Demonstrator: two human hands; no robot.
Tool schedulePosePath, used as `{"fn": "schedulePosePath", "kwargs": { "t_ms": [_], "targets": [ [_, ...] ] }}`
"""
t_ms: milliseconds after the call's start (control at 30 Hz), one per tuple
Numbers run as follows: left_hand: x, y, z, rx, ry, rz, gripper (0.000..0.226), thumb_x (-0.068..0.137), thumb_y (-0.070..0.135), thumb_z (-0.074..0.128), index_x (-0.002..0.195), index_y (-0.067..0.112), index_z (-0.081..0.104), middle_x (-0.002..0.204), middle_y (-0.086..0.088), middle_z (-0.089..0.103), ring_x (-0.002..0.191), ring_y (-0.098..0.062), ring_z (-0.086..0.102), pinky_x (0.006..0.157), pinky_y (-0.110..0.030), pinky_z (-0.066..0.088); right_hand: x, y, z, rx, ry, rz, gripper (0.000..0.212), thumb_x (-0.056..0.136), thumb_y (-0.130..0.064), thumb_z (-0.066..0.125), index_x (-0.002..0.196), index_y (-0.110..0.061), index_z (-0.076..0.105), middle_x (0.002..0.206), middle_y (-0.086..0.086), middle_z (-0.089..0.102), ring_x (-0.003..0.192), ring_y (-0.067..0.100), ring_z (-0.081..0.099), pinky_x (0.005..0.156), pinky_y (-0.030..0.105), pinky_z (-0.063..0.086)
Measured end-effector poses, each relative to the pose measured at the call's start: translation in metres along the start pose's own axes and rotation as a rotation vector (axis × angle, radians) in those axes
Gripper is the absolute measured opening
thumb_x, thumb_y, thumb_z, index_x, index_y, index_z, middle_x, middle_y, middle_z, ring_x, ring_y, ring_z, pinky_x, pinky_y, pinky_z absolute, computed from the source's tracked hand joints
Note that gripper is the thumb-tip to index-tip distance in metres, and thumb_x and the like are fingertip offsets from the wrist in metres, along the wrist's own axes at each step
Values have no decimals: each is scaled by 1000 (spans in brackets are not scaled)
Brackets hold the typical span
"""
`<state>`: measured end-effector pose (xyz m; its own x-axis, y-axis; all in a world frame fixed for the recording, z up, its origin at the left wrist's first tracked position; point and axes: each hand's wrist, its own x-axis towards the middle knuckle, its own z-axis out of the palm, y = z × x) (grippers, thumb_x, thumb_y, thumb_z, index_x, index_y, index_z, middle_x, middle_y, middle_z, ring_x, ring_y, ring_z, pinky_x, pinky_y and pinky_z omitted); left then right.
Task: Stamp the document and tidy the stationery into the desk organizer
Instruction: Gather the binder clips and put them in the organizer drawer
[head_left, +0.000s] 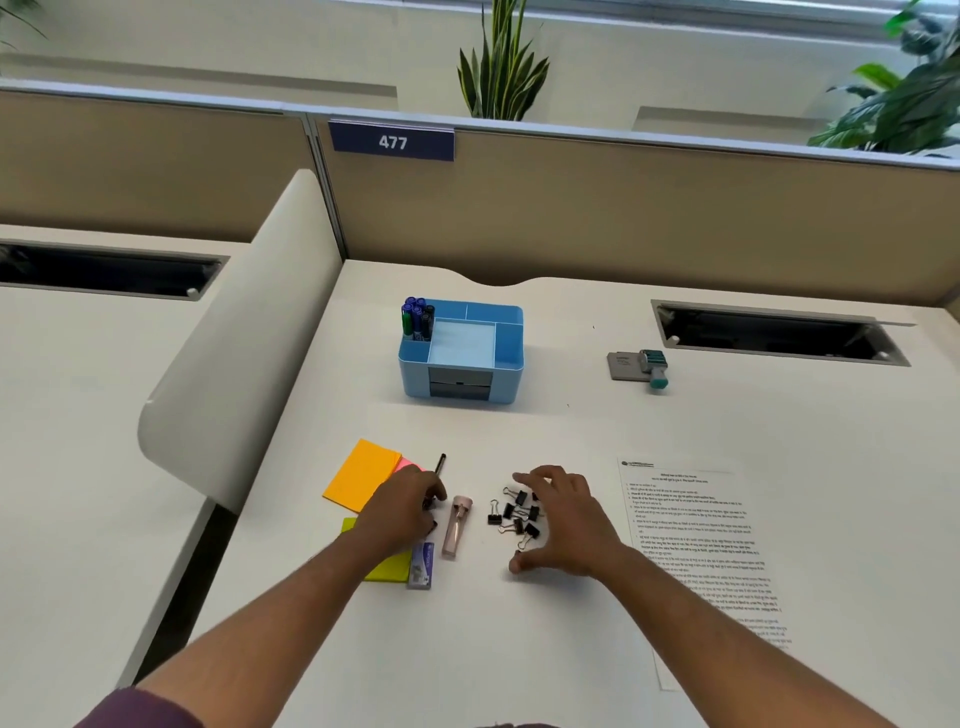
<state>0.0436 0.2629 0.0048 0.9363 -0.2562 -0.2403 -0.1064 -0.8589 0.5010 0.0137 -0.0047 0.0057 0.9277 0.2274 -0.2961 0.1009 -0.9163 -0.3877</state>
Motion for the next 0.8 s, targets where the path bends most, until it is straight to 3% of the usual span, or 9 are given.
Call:
{"fn": "schedulePosePath", "kwargs": {
  "t_ms": [133,233,333,600,800],
  "targets": [
    [5,-4,-8,-170,21,-53,38,77,-5,68,102,23,69,103,3,66,93,-11,61,74,-16,48,-3,3,7,-71,-37,-6,122,49,-62,90,153,-43,29,145,-14,30,129,18,30,97,34,46],
    [4,-9,-11,-203,29,-56,43,78,-13,59,103,21,69,103,0,69,95,-12,64,74,-12,48,-1,-2,14,49,-3,-11,106,57,-45,94,149,-37,42,139,-13,36,125,17,34,93,28,45],
    [1,-9,-9,-167,30,-40,42,82,-13,56,106,17,71,105,1,69,98,-12,63,80,-12,47,2,-6,18,107,28,-19,89,66,-37,91,144,-33,50,136,-10,41,122,20,40,95,30,45],
    [-9,0,6,9,-46,43,42,80,10,75,118,22,65,112,3,57,99,-11,56,86,-22,51,9,-21,11,-29,-45,-20,110,59,-61,86,150,-52,26,137,-13,31,121,17,34,84,32,51],
    [-5,5,7,88,-27,82,37,84,5,69,118,20,65,112,1,55,97,-11,55,81,-16,46,18,-29,14,-29,-24,-20,65,74,-51,80,133,-47,51,130,-8,35,115,21,37,80,31,49]
  ]
}}
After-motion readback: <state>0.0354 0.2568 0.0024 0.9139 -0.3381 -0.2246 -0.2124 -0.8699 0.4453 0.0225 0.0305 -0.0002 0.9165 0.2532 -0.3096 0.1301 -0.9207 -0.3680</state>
